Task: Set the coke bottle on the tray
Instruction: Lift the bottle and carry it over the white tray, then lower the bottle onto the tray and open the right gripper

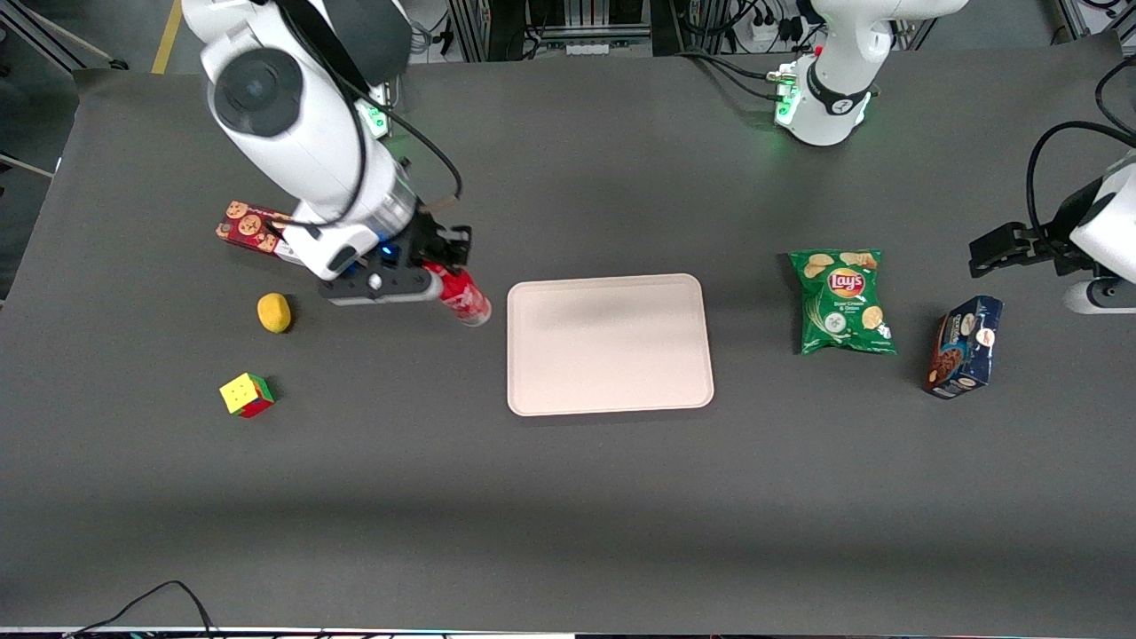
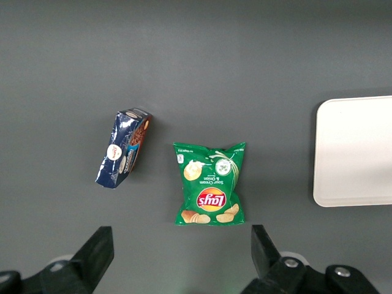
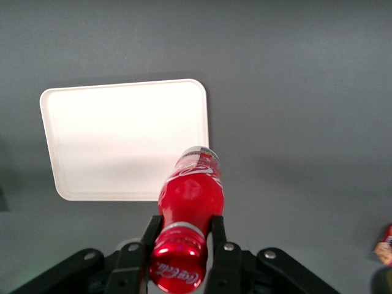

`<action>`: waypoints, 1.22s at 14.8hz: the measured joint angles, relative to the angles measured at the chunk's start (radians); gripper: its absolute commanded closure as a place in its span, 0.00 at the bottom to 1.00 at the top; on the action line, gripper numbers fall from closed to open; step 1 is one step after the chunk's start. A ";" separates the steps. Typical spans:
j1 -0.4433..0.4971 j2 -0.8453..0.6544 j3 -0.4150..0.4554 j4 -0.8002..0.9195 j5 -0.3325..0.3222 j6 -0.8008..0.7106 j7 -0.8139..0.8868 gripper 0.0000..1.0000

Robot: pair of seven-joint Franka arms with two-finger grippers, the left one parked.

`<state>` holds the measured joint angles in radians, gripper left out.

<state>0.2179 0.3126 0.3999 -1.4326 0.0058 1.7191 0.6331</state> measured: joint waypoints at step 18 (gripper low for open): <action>0.137 0.328 0.000 -0.023 -0.180 0.302 0.240 1.00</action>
<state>0.3553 0.6402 0.3999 -1.4553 -0.1746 2.0214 0.8729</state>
